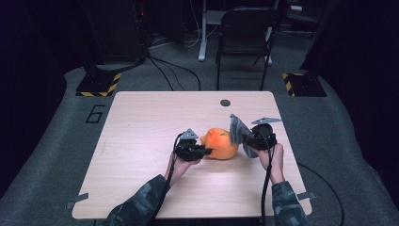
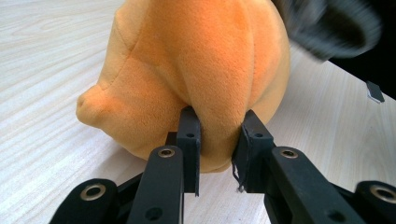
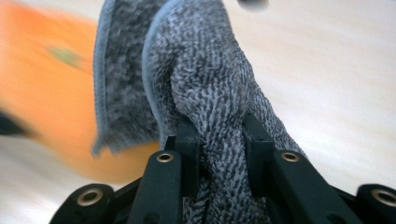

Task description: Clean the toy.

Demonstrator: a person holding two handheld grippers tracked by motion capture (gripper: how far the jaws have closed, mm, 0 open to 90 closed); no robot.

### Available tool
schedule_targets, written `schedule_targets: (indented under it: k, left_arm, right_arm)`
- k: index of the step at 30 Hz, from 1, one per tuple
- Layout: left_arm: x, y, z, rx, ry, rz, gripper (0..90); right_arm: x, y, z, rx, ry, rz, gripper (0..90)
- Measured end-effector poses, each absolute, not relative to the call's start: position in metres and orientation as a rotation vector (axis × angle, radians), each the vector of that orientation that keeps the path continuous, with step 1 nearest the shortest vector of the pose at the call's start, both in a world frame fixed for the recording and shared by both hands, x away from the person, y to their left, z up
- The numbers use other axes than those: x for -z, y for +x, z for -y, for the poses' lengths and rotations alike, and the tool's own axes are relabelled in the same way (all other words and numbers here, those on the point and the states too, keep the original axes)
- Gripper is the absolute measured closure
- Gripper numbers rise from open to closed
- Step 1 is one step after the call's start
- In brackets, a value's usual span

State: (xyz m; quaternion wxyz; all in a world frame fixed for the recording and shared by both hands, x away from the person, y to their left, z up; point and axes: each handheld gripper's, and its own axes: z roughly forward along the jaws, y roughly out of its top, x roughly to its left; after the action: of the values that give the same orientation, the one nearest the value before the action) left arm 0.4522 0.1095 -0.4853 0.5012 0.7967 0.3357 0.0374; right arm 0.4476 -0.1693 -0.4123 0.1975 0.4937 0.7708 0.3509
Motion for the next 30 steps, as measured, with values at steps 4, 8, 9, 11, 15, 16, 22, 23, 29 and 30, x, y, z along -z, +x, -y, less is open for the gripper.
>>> schedule_targets:
  k: [4, 8, 9, 11, 15, 16, 22, 23, 29, 30]
  left_arm:
    - [0.485, 0.451, -0.108, -0.099, 1.934, -0.804, 73.8]
    - [0.484, 0.451, -0.108, -0.091, 1.931, -0.798, 73.4]
    - [0.484, 0.450, -0.108, -0.093, 1.938, -0.796, 73.4]
    - [0.484, 0.450, -0.108, -0.088, 1.941, -0.789, 73.5]
    - [0.485, 0.451, -0.107, -0.104, 1.947, -0.787, 73.7]
    - [0.485, 0.451, -0.107, -0.098, 1.954, -0.787, 73.8]
    - [0.486, 0.450, -0.106, -0.096, 1.948, -0.801, 74.0]
    - [0.486, 0.450, -0.106, -0.103, 1.944, -0.794, 73.9]
    - [0.486, 0.451, -0.107, -0.098, 1.952, -0.781, 74.0]
    - [0.486, 0.452, -0.107, -0.101, 1.951, -0.780, 74.0]
  right_arm:
    - [0.391, 0.434, 0.143, -1.102, 1.279, -2.192, 72.6]
    - [0.387, 0.422, 0.110, -1.095, 1.162, -2.248, 72.5]
    - [0.387, 0.420, 0.103, -1.092, 1.141, -2.259, 72.4]
    - [0.390, 0.418, 0.093, -1.063, 1.115, -2.273, 72.3]
    - [0.407, 0.424, 0.085, -1.043, 1.125, -2.297, 72.1]
    - [0.410, 0.424, 0.083, -1.027, 1.140, -2.293, 72.2]
    - [0.413, 0.425, 0.082, -0.961, 1.109, -2.267, 72.4]
    - [0.414, 0.426, 0.084, -0.935, 1.093, -2.263, 72.4]
    - [0.413, 0.428, 0.094, -0.919, 1.118, -2.251, 72.3]
    - [0.413, 0.429, 0.096, -0.910, 1.114, -2.254, 72.2]
